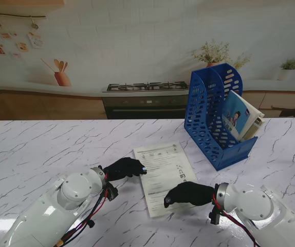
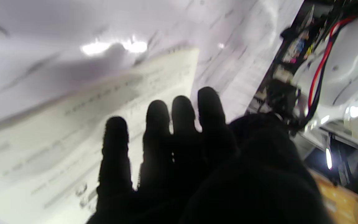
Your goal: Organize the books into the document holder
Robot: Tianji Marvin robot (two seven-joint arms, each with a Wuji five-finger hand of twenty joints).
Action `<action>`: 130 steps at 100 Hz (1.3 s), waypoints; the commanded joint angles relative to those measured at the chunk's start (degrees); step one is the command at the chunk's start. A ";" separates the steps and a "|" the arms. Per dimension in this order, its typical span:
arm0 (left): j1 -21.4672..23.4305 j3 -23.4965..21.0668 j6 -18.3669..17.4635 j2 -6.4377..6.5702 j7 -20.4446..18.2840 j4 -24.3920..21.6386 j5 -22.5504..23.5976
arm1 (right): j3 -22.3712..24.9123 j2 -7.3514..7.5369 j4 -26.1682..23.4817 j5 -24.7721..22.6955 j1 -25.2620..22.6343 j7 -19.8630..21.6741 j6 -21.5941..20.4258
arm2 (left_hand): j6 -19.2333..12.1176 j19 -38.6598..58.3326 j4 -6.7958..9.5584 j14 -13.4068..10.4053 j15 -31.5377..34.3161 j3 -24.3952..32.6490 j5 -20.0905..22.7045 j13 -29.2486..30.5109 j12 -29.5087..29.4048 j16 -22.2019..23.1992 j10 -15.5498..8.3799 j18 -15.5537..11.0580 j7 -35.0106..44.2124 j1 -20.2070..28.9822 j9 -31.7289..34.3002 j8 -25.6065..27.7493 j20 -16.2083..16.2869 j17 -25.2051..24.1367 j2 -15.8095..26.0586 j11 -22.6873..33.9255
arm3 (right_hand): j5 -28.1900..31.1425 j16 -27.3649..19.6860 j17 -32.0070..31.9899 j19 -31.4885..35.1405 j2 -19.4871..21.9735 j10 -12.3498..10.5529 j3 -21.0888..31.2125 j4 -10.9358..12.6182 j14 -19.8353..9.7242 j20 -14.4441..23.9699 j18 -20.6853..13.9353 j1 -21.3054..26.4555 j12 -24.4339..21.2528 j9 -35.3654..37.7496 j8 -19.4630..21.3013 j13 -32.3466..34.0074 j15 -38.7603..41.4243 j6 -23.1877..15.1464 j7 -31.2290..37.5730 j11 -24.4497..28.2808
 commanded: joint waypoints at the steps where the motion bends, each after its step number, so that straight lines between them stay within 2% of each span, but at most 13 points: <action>1: 2.42 -1.24 -0.31 -0.13 0.24 -2.62 0.70 | 1.53 -1.80 -0.52 -1.60 -1.92 -5.34 -0.49 | -1.13 3.03 1.86 0.76 0.72 -0.19 -1.58 1.23 0.05 0.52 -0.83 0.07 0.88 -0.17 -1.08 -0.29 1.31 -0.53 1.96 1.11 | 1.29 -0.93 0.57 1.63 -0.15 -0.46 -1.94 2.56 -0.70 0.87 -7.88 -0.13 0.23 1.30 1.61 1.24 0.01 -1.47 -0.26 1.09; 11: 4.73 -3.42 0.74 -0.02 1.36 -5.84 1.50 | 2.72 -3.05 -0.31 -3.93 -1.99 -10.42 -0.06 | -1.56 3.09 1.84 0.74 0.75 -0.39 -1.65 1.33 0.15 0.66 -0.97 0.22 0.90 -0.08 -1.09 -0.23 1.35 -0.54 1.77 1.11 | 0.13 -1.00 -0.11 1.26 -0.77 -0.56 -1.93 2.66 -0.99 0.76 -8.59 -0.65 0.12 0.01 1.68 -0.06 -0.33 -1.49 -0.62 0.50; 23: 7.00 -5.72 1.46 0.20 1.99 -9.27 2.37 | 2.42 -3.54 1.63 -5.18 0.25 -11.87 1.74 | -1.66 3.10 1.87 0.75 0.60 -0.80 -1.58 1.36 0.24 0.76 -1.07 0.22 0.78 -0.21 -0.93 -0.16 1.37 -0.54 2.16 1.00 | -1.14 -1.30 -1.74 -0.30 -0.03 -0.53 -0.95 2.89 -1.69 0.14 -11.36 0.16 -0.26 -1.69 1.61 -1.86 -1.13 -1.09 -1.38 -0.33; 28: 7.75 -6.51 1.58 0.21 2.44 -10.35 2.72 | 1.78 -3.59 3.26 -5.42 1.54 -11.88 1.88 | -1.66 3.10 1.88 0.73 0.64 -0.90 -1.45 1.58 0.27 0.81 -1.01 0.22 0.79 -0.20 -0.80 -0.13 1.37 -0.54 2.24 0.99 | -1.21 -1.36 -2.08 -0.70 0.33 -0.72 -0.28 2.89 -1.80 -0.03 -12.21 1.89 -0.31 -1.77 1.48 -1.93 -1.20 -1.03 -1.58 -0.14; 29: 7.88 -6.66 1.60 0.22 2.51 -10.55 2.77 | 1.62 -3.58 3.60 -5.44 1.79 -11.81 1.87 | -1.68 3.10 1.89 0.77 0.66 -0.95 -1.35 1.69 0.29 0.84 -1.08 0.22 0.81 -0.17 -0.70 -0.10 1.37 -0.54 2.25 1.00 | -1.15 -1.41 -2.11 -0.81 0.66 -0.67 -0.66 2.18 -1.83 -0.08 -12.48 2.72 -0.34 -1.85 1.03 -1.97 -1.27 -1.03 -1.44 0.23; 41: 9.22 -8.44 2.19 0.23 3.04 -12.69 2.90 | -0.23 -2.87 7.24 -4.23 4.05 -7.51 2.75 | -1.65 3.10 1.96 0.81 0.63 -1.25 -1.12 1.81 0.35 0.95 -0.98 0.22 0.73 -0.14 -0.42 -0.03 1.38 -0.54 2.62 0.93 | -1.49 -1.55 -3.11 -1.40 2.60 -0.45 -0.12 1.86 -1.78 -0.32 -13.48 6.01 -0.53 -2.35 0.11 -2.46 -1.56 -0.35 -1.08 0.46; 54: 9.64 -9.65 2.95 0.26 3.27 -13.91 3.35 | -0.70 -1.94 8.11 -3.20 3.74 -3.23 3.73 | -1.65 3.10 2.05 0.92 0.55 -1.62 -1.03 1.83 0.38 1.04 -0.89 0.22 0.44 -0.08 -0.46 -0.04 1.38 -0.54 2.88 0.71 | -0.93 -1.63 -2.53 -0.81 3.73 0.44 -0.45 1.71 -0.78 -0.09 -12.88 7.57 -0.58 -1.64 -0.73 -1.61 -1.55 0.79 -0.72 0.70; 84: 8.08 -9.10 3.26 -0.02 3.63 -12.35 2.76 | 0.06 0.28 3.78 -2.04 0.31 4.95 2.72 | -1.59 3.09 2.17 0.79 0.46 -2.11 -0.93 1.86 0.48 1.17 -0.97 0.22 0.15 0.31 -0.48 0.10 1.39 -0.54 3.17 0.61 | 1.23 -2.24 0.20 1.71 5.16 2.57 -1.71 2.00 2.16 1.06 -9.49 7.36 -1.15 1.27 -1.36 2.29 -2.16 2.61 -0.76 0.08; 92: 7.35 -8.67 3.26 0.06 2.76 -11.19 2.33 | 0.44 0.47 2.03 -1.22 -1.20 5.62 2.95 | -1.65 3.09 2.19 0.79 0.40 -2.25 -1.06 1.74 0.48 1.17 -0.90 0.22 0.01 0.34 -0.57 0.10 1.39 -0.54 3.26 0.56 | 1.74 -2.32 0.84 2.26 5.05 3.15 -1.76 2.11 2.60 1.31 -8.69 7.29 -1.12 1.83 -1.14 3.03 -2.21 2.87 -0.72 0.19; 106: 5.43 -7.61 3.56 0.11 1.36 -8.08 1.76 | 0.65 0.76 0.18 0.56 -3.01 6.80 2.52 | -1.54 2.72 2.26 1.00 0.09 -2.50 -1.75 1.25 0.42 1.12 -0.82 0.24 -0.56 0.59 -1.31 0.00 1.23 -0.74 3.18 0.29 | 2.00 -2.45 1.20 2.58 4.53 2.58 -2.03 2.15 2.29 1.49 -8.36 6.76 -1.12 2.07 -0.85 3.47 -2.43 2.27 -0.74 0.20; 116: 4.29 -6.91 3.35 0.18 0.28 -6.13 1.21 | 3.04 0.15 -2.23 1.72 -5.57 4.90 2.97 | -1.74 2.33 2.37 0.80 -0.15 -2.61 -3.58 0.74 0.43 1.07 -0.79 0.29 -1.71 0.80 -2.25 -0.32 1.03 -0.78 2.58 0.11 | 2.39 -1.58 2.15 3.80 2.00 1.55 -1.86 2.62 1.97 2.15 -4.53 3.64 -0.63 2.71 0.54 3.95 -0.87 0.40 0.08 1.18; 121: 3.96 -6.68 3.40 0.18 0.24 -5.59 1.46 | 4.79 -0.69 -3.66 1.89 -7.34 0.94 2.72 | -1.93 1.61 2.53 0.77 -0.63 -2.51 -5.09 -0.33 0.40 0.95 -0.74 0.29 -2.53 1.16 -4.09 -0.50 0.70 -1.29 1.65 -0.34 | 3.54 0.85 4.78 6.71 -0.81 0.38 -1.64 2.21 2.21 3.47 1.11 2.32 1.22 5.69 1.34 6.56 3.81 -2.07 2.49 3.47; 130: 3.65 -6.37 3.14 -0.09 1.71 -4.69 2.79 | 7.50 -2.42 -6.72 0.76 -9.84 -6.60 3.48 | -1.59 1.48 3.02 0.69 -0.20 -1.03 -7.68 -0.20 1.51 1.52 -0.73 0.77 -4.17 1.52 -6.32 -0.45 0.54 -0.41 -0.71 0.51 | 4.37 5.28 8.28 11.91 -4.76 -0.03 -1.73 2.11 3.49 6.15 6.19 0.06 4.52 9.19 1.41 10.11 9.38 -4.35 5.80 4.65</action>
